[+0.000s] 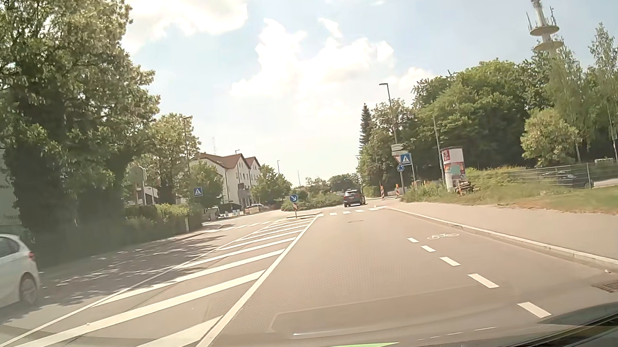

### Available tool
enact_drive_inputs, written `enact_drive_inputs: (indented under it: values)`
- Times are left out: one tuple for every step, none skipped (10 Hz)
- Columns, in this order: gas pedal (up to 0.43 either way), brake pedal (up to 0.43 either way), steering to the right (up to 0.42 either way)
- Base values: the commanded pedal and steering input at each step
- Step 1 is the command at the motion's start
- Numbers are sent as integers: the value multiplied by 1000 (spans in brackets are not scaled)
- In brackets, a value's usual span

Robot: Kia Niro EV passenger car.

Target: Follow the waypoints while adhering to traffic rules and regulations

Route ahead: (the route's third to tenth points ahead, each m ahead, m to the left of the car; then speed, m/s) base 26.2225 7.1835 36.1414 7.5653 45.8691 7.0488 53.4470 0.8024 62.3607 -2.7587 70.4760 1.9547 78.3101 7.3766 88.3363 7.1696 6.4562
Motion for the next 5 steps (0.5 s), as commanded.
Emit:
enact_drive_inputs:
  values:
    - [110,0,-5]
    - [110,0,-5]
    - [110,0,-5]
    - [98,0,-5]
    - [98,0,-6]
